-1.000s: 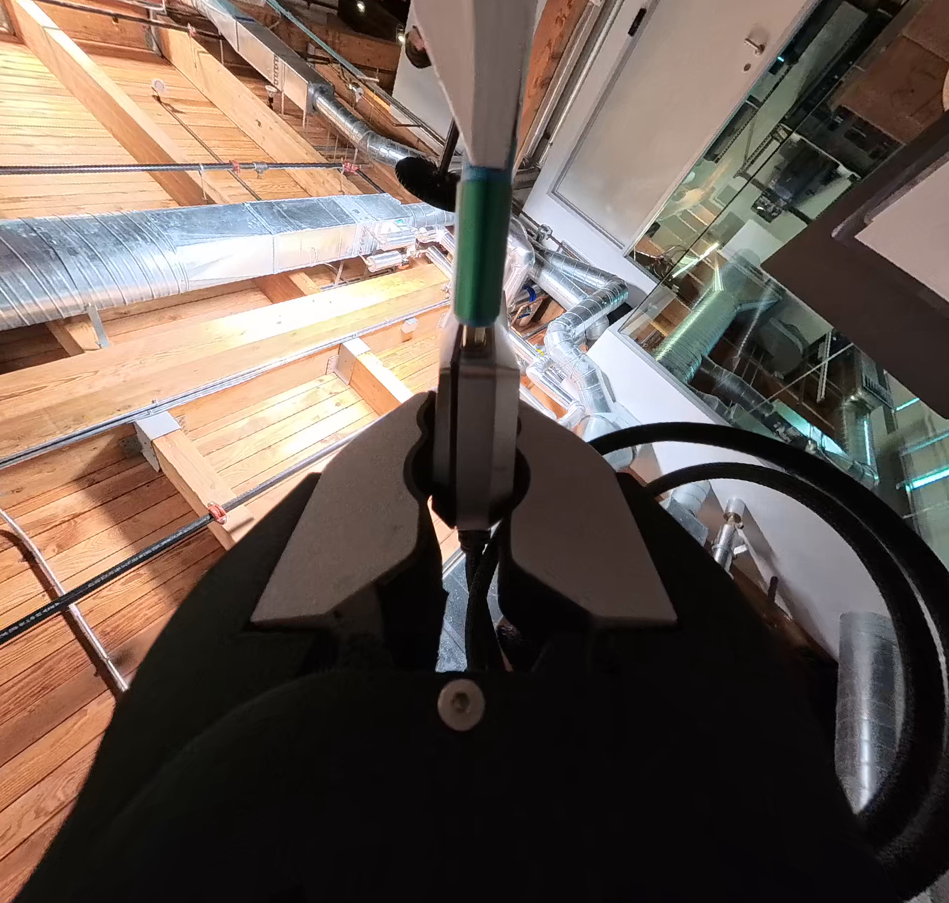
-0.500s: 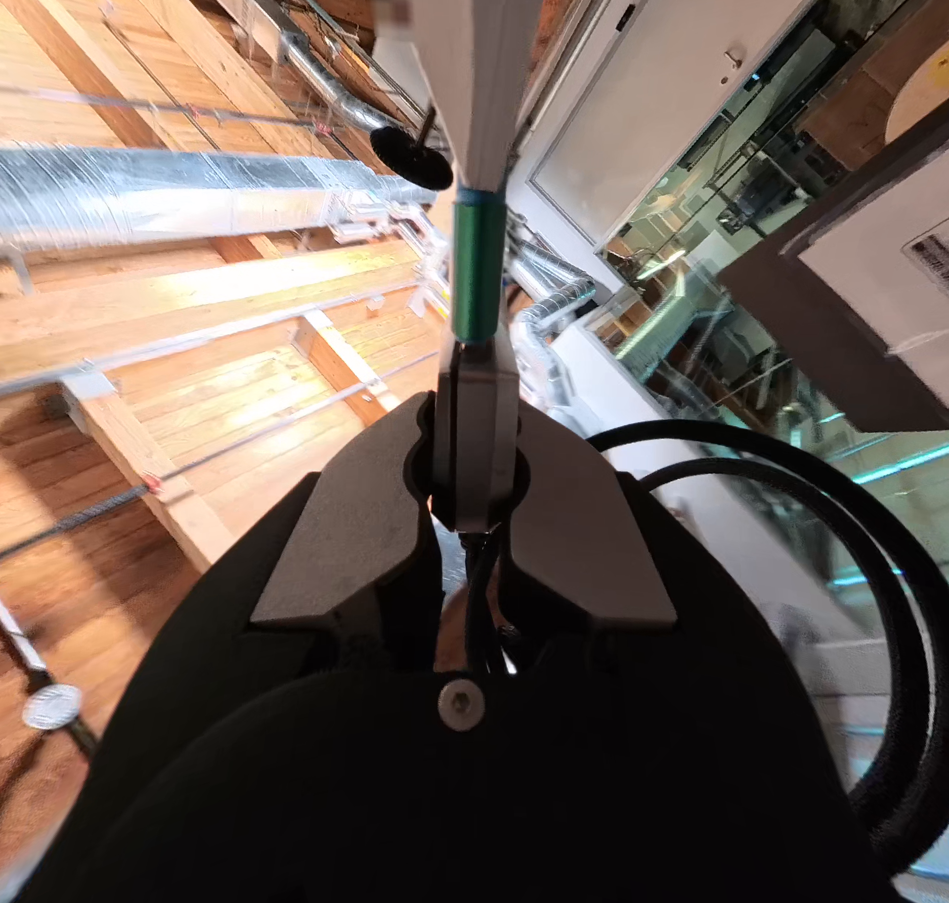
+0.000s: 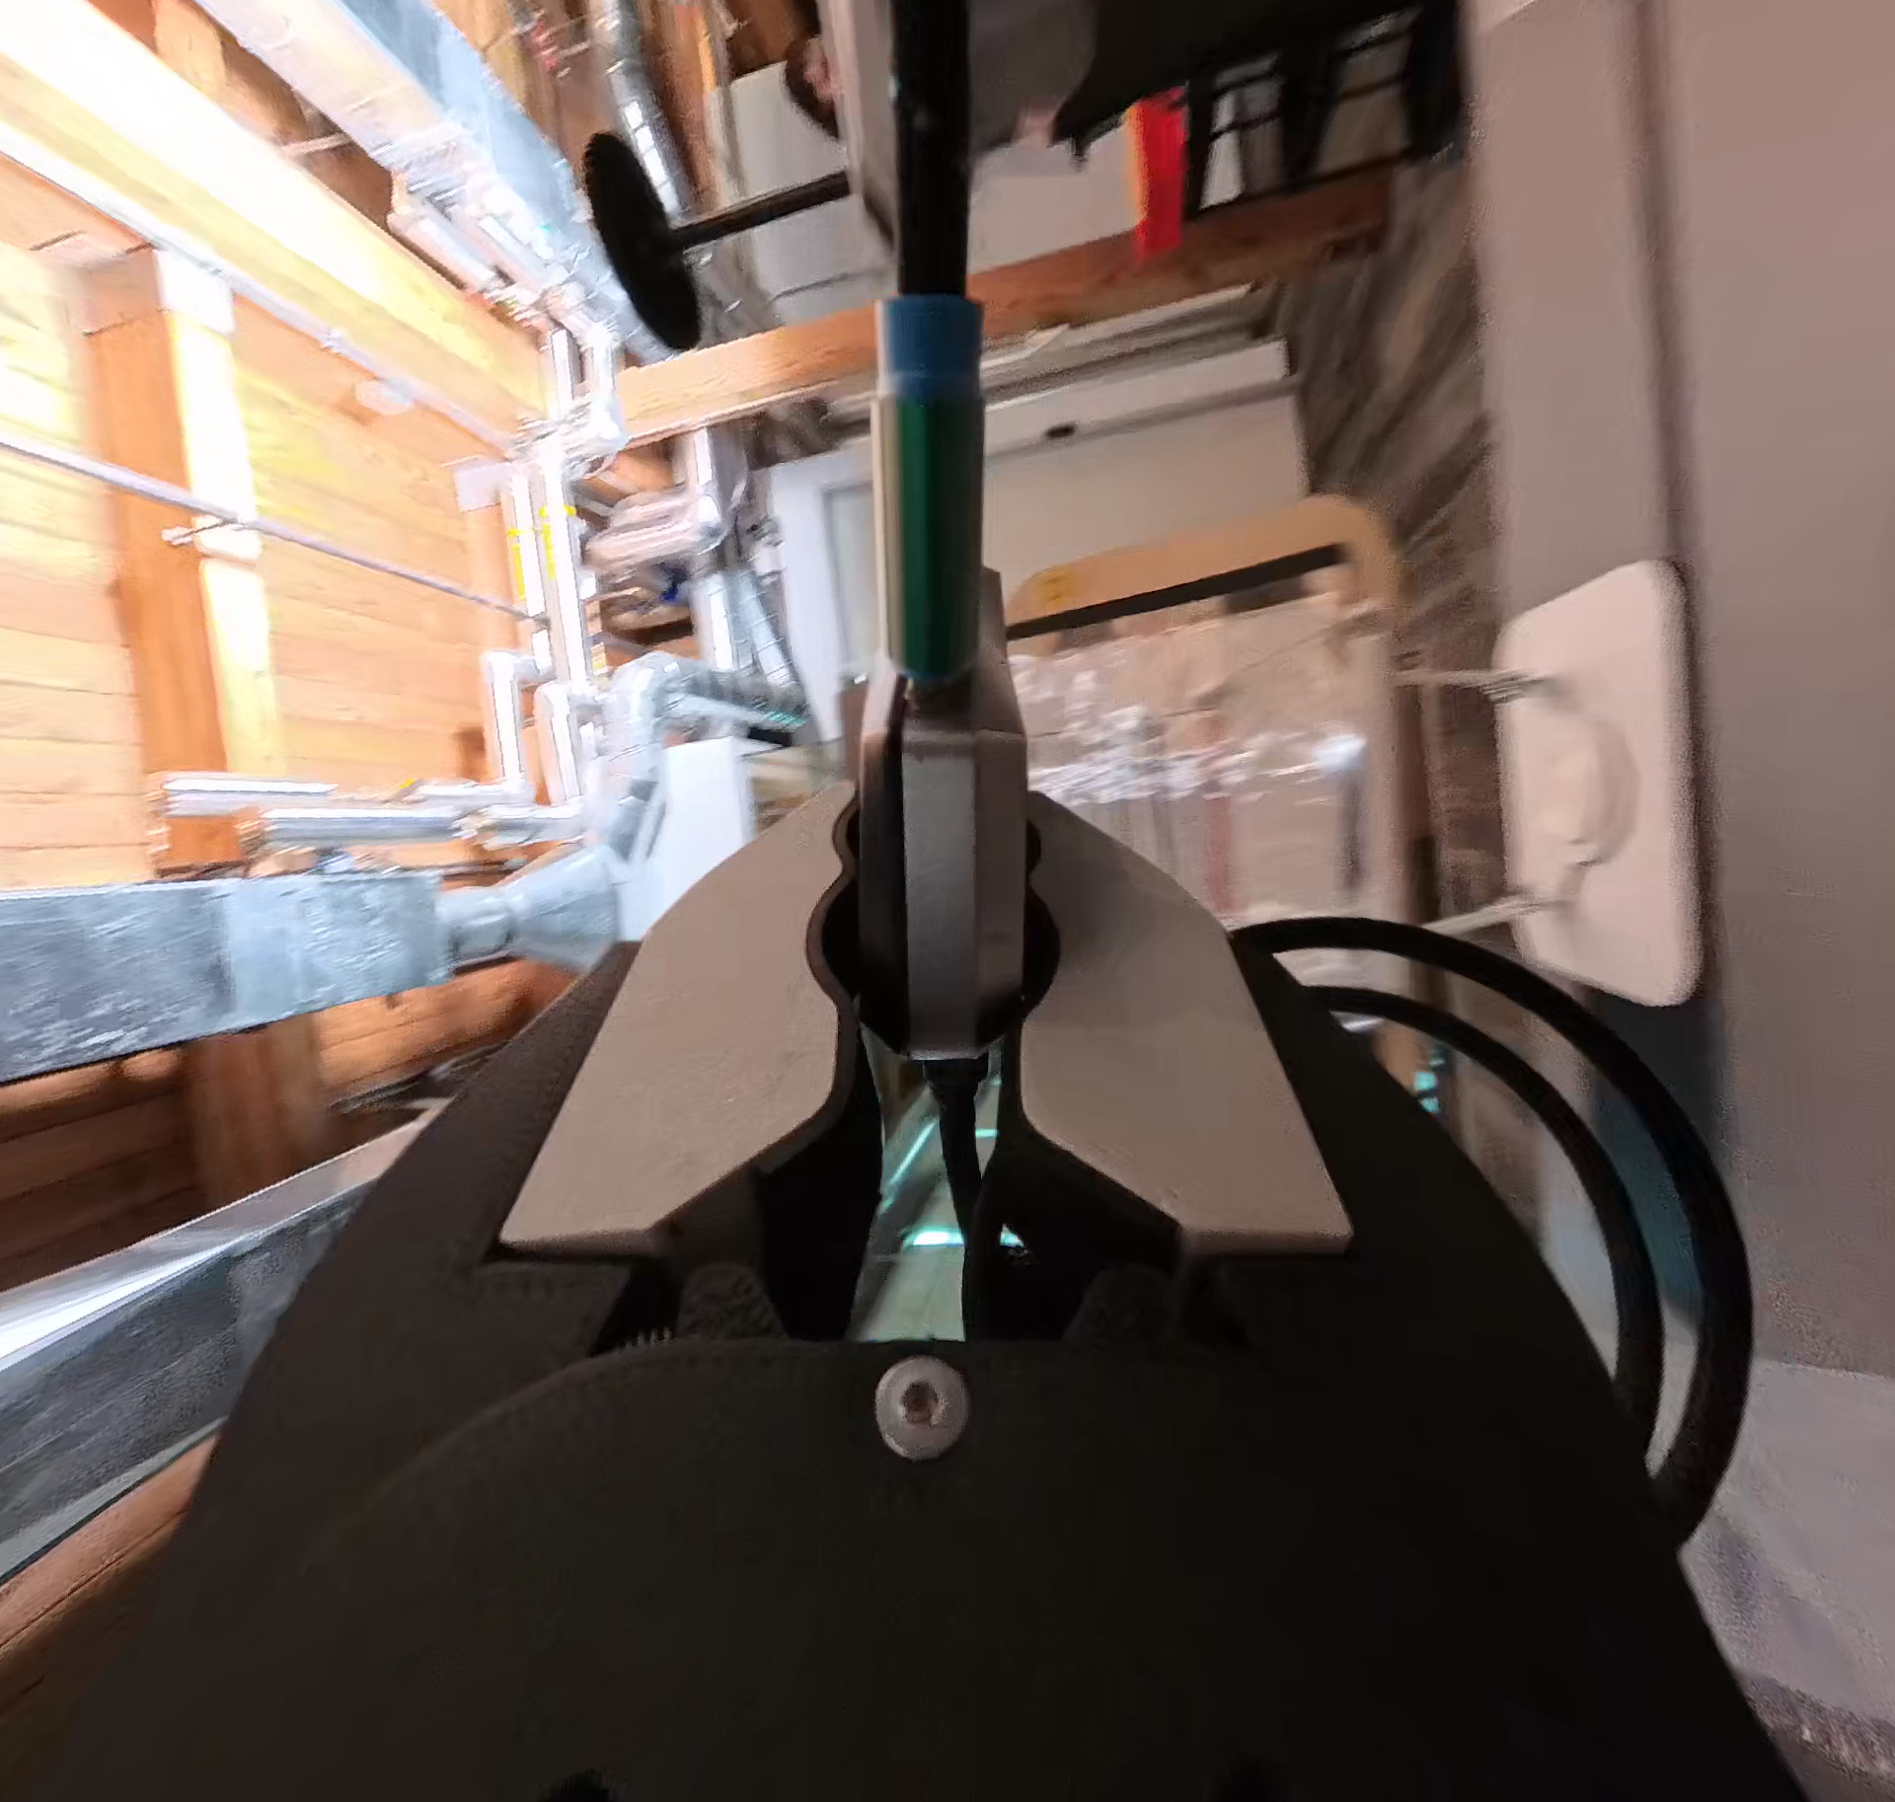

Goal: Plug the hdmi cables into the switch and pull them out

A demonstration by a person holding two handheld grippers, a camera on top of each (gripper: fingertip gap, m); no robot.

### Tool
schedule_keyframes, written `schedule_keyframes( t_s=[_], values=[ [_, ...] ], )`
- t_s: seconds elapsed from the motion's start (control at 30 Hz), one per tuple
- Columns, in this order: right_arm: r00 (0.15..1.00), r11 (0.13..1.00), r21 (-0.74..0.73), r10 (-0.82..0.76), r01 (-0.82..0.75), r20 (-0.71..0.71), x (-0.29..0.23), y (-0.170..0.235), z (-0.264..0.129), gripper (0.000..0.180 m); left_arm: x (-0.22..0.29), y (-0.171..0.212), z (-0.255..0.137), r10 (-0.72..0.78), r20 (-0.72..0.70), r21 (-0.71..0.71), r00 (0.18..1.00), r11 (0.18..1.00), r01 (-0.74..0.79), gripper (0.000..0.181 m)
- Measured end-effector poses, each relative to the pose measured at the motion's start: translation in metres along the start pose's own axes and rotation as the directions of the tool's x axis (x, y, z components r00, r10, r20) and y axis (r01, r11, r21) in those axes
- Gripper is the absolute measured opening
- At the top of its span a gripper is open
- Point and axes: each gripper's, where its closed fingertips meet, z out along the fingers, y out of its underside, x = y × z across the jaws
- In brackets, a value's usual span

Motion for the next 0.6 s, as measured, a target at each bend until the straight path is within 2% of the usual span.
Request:
schedule_keyframes(
  t_s=[0.17,0.23,0.33,0.47,0.53,0.6],
  values=[
    [0.98,0.945,-0.261,0.197,-0.199,-0.032,-0.012,0.077,0.045,0.019,0.104,-0.033,-0.029,-0.064,-0.19,0.094,0.98,0.992,0.084,0.023],
    [0.964,0.905,-0.337,0.261,-0.261,-0.046,-0.024,0.108,0.054,0.019,0.123,-0.043,-0.038,-0.098,-0.222,0.12,0.97,0.985,0.127,0.022],
    [0.931,0.802,-0.483,0.357,-0.35,-0.081,-0.048,0.151,0.047,0.019,0.146,-0.051,-0.05,-0.124,-0.27,0.145,0.955,0.975,0.168,0.022],
    [0.93,0.706,-0.606,0.273,-0.366,-0.245,-0.061,0.189,0.019,0.018,0.174,-0.047,-0.059,-0.008,-0.269,0.171,0.963,0.984,0.056,0.023],
    [0.925,0.612,-0.697,0.192,-0.375,-0.329,-0.065,0.212,-0.003,0.019,0.188,-0.046,-0.062,0.0,-0.298,0.17,0.955,0.984,0.053,0.023],
    [0.916,0.532,-0.748,0.183,-0.397,-0.356,-0.077,0.227,-0.017,0.02,0.203,-0.046,-0.064,-0.007,-0.333,0.166,0.943,0.984,0.066,0.022]
  ],
)
